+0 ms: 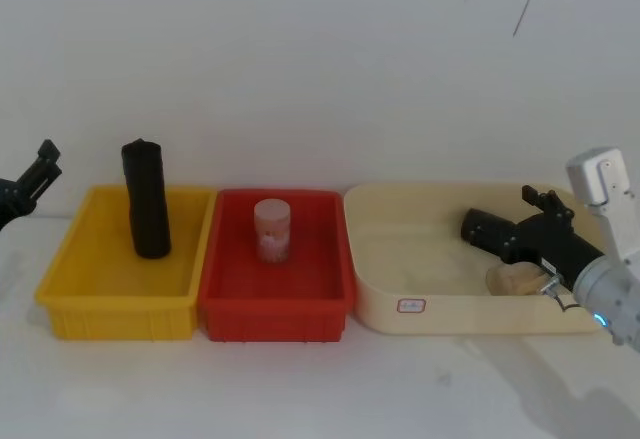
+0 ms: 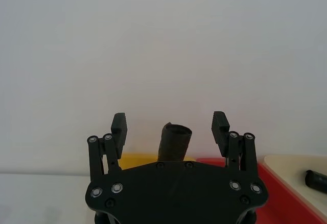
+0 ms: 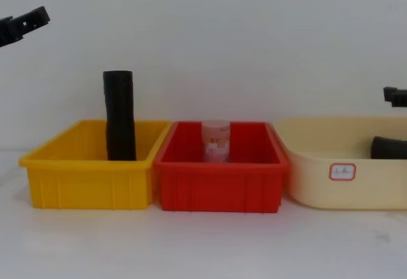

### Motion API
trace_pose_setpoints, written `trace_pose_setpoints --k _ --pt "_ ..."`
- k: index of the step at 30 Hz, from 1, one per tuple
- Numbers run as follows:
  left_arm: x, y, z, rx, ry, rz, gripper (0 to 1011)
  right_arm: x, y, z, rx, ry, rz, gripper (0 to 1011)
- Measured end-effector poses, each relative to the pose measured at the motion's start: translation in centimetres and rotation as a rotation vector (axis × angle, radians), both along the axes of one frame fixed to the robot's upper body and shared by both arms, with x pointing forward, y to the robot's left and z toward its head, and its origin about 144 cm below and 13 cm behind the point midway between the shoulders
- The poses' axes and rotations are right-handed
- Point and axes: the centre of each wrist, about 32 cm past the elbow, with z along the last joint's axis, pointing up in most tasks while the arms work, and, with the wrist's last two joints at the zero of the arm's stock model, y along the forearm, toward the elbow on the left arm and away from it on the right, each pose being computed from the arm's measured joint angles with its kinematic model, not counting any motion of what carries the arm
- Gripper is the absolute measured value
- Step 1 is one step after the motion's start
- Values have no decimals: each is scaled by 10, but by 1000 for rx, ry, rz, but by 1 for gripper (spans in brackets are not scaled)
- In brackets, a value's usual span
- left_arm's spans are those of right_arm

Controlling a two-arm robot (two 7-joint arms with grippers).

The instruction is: Pick up the garbage bag with the one hand and transfer it to the other hand.

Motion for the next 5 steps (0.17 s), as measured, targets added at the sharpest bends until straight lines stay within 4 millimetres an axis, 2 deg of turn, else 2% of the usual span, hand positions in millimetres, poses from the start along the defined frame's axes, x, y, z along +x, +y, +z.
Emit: trace_pose_setpoints --k 5 --pt "0 0 0 0 0 0 1001 -12 0 -1 33 -46 16 1000"
